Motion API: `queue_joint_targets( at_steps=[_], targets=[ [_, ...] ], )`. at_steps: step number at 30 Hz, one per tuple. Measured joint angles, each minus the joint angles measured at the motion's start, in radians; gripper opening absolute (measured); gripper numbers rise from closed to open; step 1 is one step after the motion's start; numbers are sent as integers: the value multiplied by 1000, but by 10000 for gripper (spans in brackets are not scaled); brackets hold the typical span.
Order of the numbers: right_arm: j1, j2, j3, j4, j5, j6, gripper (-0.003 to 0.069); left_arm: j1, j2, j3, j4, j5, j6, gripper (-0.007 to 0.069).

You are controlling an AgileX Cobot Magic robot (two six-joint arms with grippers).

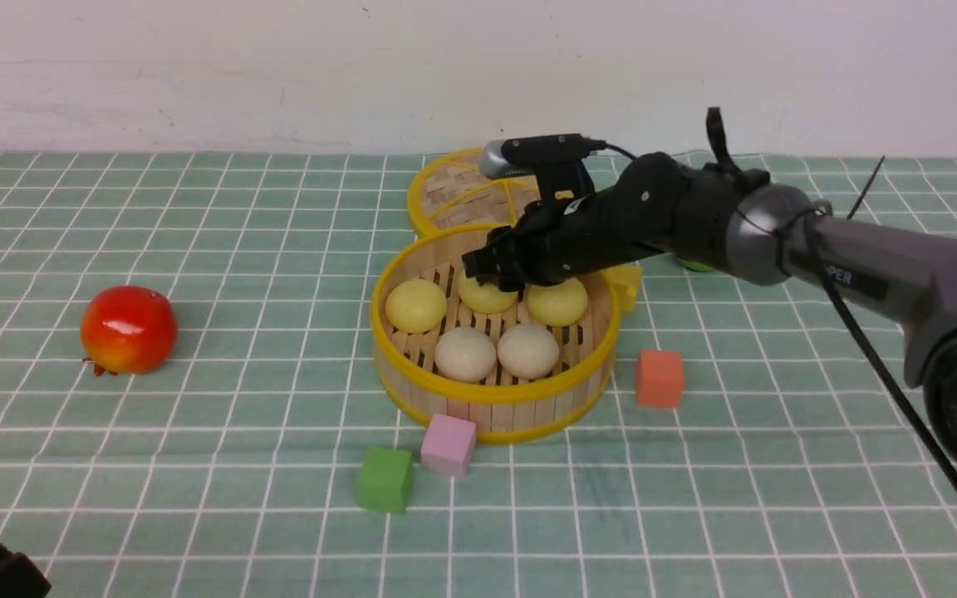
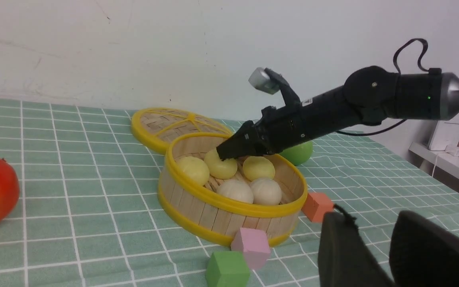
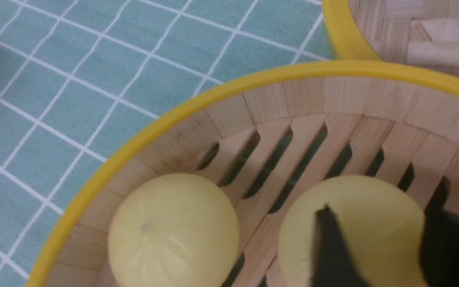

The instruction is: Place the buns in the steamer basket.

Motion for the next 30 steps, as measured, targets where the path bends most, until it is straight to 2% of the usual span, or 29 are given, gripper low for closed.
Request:
queue_joint_targets(
  at_steps=[4,6,7,11,12,14,15,17,18,19,20,30],
  targets=[
    [-2,-72,0,-42,109,-1,475,0,0,0,0,0,0,194],
    [-3,-108,0,-64,157,0,478,0,0,0,0,0,0,196],
    [-10,-179,0,-111,254,19,466,0,0,0,0,0,0,197],
    [-25,-382,-1,-282,558,122,353,0,0,0,0,0,0,202],
    [-26,-391,-1,-302,573,134,344,0,0,0,0,0,0,202],
    [-29,-505,-4,-411,769,216,214,0,0,0,0,0,0,206],
    [-29,-505,-4,-418,769,221,204,0,0,0,0,0,0,206],
    [-30,-588,3,-477,834,275,90,0,0,0,0,0,0,208],
    [-30,-594,5,-477,835,279,82,0,0,0,0,0,0,209],
    [-30,-640,27,-485,841,308,18,0,0,0,0,0,0,211],
    [-30,-673,50,-484,845,323,-6,0,0,0,0,0,0,213],
    [-30,-989,325,-485,855,379,-17,0,0,0,0,0,0,217]
  ],
)
